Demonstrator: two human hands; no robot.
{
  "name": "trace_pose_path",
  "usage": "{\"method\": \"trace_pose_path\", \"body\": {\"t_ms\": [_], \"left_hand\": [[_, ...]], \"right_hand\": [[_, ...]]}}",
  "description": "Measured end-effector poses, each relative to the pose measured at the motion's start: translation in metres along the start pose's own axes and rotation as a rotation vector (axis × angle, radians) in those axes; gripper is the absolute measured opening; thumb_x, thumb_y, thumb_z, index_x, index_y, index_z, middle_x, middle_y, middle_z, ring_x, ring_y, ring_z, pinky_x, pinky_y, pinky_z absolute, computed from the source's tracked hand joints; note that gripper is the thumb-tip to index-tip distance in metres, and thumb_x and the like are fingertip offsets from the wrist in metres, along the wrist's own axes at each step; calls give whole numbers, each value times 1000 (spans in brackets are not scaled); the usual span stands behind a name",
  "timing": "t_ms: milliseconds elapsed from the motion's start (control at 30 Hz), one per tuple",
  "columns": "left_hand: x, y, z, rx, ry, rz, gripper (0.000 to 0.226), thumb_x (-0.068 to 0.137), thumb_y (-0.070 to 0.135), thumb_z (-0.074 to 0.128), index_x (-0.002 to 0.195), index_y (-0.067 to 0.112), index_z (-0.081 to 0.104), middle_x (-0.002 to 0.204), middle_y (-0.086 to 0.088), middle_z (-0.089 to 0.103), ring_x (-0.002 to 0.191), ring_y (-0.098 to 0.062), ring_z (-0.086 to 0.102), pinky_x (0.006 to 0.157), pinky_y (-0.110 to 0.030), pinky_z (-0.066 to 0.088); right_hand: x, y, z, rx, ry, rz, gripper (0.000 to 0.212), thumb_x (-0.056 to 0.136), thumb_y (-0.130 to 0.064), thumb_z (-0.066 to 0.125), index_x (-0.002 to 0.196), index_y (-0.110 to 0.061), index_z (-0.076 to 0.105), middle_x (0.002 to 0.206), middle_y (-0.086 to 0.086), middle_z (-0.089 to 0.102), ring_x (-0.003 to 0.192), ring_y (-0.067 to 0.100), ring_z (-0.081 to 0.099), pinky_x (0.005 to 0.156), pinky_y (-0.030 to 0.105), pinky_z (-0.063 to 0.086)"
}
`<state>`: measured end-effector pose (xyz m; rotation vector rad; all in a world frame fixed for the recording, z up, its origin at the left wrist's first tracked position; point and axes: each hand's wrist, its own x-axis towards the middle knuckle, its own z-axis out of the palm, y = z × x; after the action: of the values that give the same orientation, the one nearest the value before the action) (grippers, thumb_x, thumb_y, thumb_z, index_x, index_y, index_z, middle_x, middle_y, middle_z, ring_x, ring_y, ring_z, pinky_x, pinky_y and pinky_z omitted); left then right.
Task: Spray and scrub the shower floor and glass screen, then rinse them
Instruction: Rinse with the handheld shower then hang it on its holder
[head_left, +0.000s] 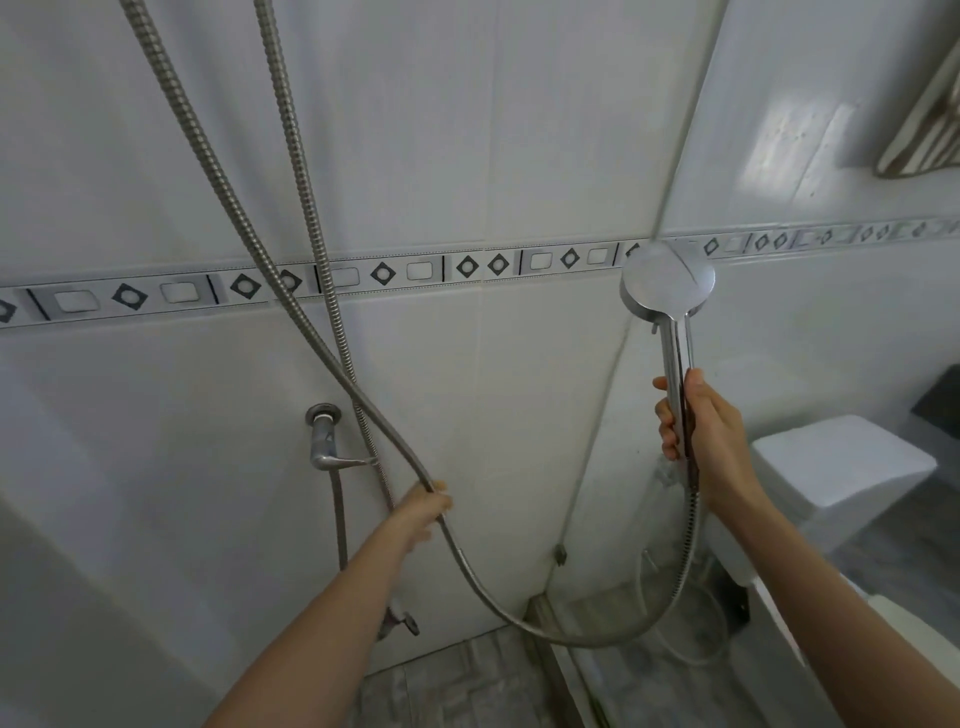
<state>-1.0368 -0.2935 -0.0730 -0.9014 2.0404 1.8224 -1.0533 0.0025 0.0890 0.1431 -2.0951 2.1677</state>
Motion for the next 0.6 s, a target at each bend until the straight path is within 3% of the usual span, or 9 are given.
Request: {"method": "trace_pose_path", "body": {"t_ms": [133, 233, 267, 467, 600], "left_hand": [[-17, 18, 39, 261, -229, 68, 9, 96, 13, 54, 103, 20, 55, 112, -5, 62, 101, -22, 60, 85, -35, 42], [-29, 47, 62, 300, -277, 220, 5, 101, 19, 49, 99, 21, 54, 109, -3, 64, 91, -21, 61, 77, -32, 45], [-33, 55, 64, 300, -281, 259, 6, 102, 21, 48, 99, 21, 54, 107, -3, 65, 87, -22, 61, 74, -30, 46], [-63, 141, 73, 74, -298, 487, 12, 103, 20, 49, 93, 20, 54, 104, -8, 66, 69, -20, 67, 60, -28, 54], [-94, 196, 68, -46, -335, 617, 7, 103, 20, 50, 100, 17, 56, 103, -9, 69, 72, -22, 70, 70, -32, 57]], "right_hand": [[0, -20, -10, 21, 38, -33, 46, 88, -56, 44, 98, -15, 61, 60, -4, 48, 45, 9, 41, 40, 20, 36], [4, -42, -21, -10, 104, -100, 16, 97, -28, 53, 86, -17, 47, 62, -1, 48, 45, 10, 38, 41, 23, 31], [6, -49, -22, -13, 112, -120, 17, 96, -19, 53, 82, -19, 43, 62, -1, 49, 46, 11, 38, 42, 23, 30], [8, -127, -38, -75, 147, -343, 10, 96, -17, 56, 91, -13, 47, 75, 9, 59, 52, 16, 48, 41, 24, 39], [12, -176, -42, -139, 250, -524, 13, 96, -24, 57, 101, -12, 56, 83, 7, 60, 61, 13, 57, 46, 25, 49]]}}
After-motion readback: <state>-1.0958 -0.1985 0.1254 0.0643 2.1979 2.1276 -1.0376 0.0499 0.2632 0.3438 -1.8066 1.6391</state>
